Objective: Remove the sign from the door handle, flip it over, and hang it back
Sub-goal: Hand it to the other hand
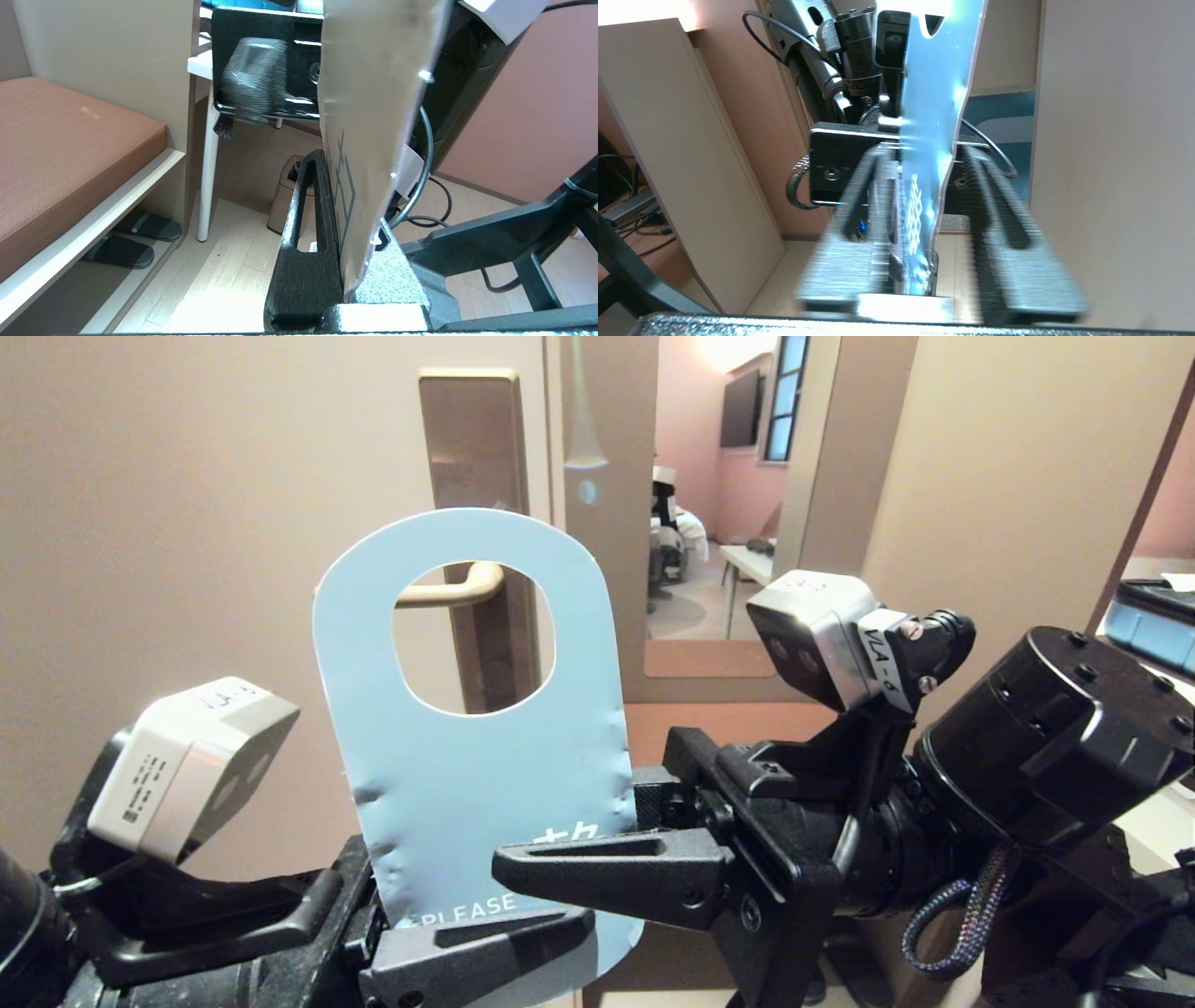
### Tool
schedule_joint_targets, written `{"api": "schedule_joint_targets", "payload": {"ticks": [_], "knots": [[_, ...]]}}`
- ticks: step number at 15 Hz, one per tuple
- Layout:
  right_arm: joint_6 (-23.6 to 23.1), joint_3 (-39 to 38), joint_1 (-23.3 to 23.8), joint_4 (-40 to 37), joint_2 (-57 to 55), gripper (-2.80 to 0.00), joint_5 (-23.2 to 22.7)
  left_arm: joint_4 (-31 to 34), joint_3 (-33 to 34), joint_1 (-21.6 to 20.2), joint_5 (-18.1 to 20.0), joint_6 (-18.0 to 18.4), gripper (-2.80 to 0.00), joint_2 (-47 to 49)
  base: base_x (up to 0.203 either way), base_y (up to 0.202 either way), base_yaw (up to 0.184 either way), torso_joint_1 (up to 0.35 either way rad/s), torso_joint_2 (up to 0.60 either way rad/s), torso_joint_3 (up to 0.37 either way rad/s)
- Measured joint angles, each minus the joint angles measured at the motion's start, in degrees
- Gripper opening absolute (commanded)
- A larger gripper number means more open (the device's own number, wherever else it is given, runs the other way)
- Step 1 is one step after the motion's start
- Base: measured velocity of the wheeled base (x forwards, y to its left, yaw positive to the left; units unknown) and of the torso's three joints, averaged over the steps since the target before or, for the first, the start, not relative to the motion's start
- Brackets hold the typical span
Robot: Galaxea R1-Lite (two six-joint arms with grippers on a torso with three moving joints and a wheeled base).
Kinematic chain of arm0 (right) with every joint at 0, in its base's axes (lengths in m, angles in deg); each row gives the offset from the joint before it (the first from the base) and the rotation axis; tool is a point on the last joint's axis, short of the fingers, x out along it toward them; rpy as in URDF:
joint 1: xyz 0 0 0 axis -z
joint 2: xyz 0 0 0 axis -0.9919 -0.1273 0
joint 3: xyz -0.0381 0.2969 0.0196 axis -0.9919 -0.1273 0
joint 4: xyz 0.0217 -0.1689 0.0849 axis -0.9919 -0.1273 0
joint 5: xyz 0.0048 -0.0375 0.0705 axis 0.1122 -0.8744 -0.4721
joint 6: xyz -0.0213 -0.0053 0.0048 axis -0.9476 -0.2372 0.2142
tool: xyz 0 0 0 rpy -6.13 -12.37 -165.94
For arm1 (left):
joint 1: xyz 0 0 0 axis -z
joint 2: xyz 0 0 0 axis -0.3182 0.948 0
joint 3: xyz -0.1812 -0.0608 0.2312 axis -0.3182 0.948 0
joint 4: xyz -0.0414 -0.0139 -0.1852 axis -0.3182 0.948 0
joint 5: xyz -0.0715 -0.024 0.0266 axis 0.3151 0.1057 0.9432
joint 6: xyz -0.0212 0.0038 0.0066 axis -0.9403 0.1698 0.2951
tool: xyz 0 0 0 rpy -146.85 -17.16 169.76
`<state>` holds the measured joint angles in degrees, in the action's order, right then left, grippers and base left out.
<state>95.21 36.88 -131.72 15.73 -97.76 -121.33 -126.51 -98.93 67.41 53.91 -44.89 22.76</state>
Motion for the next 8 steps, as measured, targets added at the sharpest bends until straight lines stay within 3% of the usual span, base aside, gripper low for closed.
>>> {"api": "schedule_joint_targets", "payload": {"ticks": [8], "knots": [[-0.2,-1.85,0.09,0.24,0.39,0.0,0.69,0.02,1.02,-0.68,-0.04,-0.02,-2.8,-0.52,0.0,0.0,0.0,0.0,0.0,0.0]]}}
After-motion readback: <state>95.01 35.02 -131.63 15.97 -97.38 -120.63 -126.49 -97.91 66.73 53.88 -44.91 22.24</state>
